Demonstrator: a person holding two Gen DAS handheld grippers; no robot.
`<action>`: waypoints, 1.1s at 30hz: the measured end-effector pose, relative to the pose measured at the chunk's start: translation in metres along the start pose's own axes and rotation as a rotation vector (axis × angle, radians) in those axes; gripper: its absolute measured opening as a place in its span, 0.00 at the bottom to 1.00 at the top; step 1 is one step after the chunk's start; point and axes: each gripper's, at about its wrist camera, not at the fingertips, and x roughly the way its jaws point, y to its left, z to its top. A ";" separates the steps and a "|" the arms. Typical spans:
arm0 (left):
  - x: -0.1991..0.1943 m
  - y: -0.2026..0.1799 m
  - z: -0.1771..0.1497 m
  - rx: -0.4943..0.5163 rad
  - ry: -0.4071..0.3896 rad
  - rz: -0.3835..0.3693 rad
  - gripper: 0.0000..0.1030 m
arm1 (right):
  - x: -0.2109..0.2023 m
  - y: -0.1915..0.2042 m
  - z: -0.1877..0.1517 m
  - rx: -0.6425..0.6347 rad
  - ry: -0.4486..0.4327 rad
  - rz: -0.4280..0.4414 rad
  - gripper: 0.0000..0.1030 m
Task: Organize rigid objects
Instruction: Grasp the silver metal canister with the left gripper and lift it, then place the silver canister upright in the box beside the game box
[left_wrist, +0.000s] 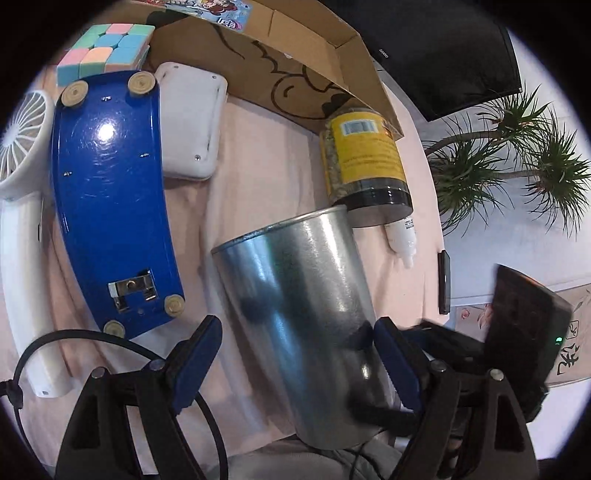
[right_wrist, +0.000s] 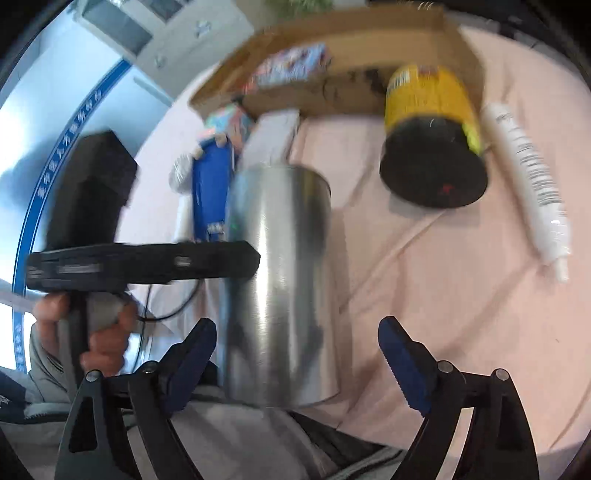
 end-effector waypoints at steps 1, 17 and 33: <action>0.000 0.001 0.000 -0.006 0.003 -0.004 0.81 | 0.010 0.001 0.004 -0.008 0.032 0.035 0.78; -0.102 -0.080 0.036 0.309 -0.362 0.046 0.82 | -0.016 0.096 0.033 -0.169 -0.258 -0.150 0.82; -0.142 -0.125 0.104 0.480 -0.440 0.025 0.82 | -0.094 0.117 0.096 -0.169 -0.555 -0.216 0.81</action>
